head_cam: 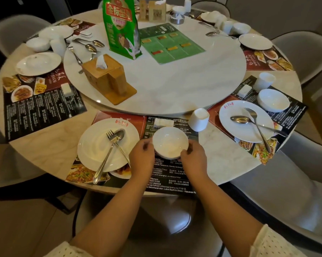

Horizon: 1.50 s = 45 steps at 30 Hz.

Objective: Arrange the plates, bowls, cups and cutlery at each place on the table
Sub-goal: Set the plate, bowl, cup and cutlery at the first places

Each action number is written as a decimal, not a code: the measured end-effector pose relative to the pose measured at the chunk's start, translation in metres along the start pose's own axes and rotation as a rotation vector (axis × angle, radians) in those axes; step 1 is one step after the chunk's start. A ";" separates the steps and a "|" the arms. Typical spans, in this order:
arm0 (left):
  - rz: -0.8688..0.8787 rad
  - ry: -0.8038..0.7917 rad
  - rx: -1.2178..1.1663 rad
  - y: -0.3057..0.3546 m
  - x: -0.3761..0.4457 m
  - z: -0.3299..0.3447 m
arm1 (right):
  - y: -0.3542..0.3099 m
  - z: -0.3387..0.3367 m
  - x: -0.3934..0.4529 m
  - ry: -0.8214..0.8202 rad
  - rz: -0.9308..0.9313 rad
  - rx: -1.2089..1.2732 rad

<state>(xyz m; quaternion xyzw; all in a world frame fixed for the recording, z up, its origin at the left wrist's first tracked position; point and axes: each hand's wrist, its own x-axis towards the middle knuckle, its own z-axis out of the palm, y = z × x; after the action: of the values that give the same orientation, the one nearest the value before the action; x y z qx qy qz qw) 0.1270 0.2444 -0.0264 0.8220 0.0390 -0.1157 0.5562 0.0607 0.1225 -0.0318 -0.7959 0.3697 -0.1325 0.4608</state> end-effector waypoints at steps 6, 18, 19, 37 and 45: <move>-0.006 0.088 0.042 -0.007 -0.011 -0.016 | 0.000 0.012 -0.016 -0.038 0.003 0.036; 0.169 0.067 0.103 0.026 -0.009 0.015 | -0.008 -0.019 0.036 0.134 -0.108 -0.087; 0.184 0.039 0.090 0.033 -0.005 0.022 | -0.012 -0.023 0.049 0.187 -0.150 -0.148; -0.094 -0.294 -0.258 0.069 0.048 0.102 | -0.004 -0.053 0.121 0.081 -0.237 0.277; -0.103 -0.244 -0.511 0.072 0.057 0.085 | 0.009 -0.040 0.114 -0.125 -0.296 0.148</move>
<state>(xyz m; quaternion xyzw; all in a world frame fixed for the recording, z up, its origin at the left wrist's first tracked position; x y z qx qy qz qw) 0.1835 0.1352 -0.0050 0.6321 0.0411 -0.2282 0.7393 0.1133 0.0127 -0.0326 -0.8122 0.2084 -0.1760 0.5157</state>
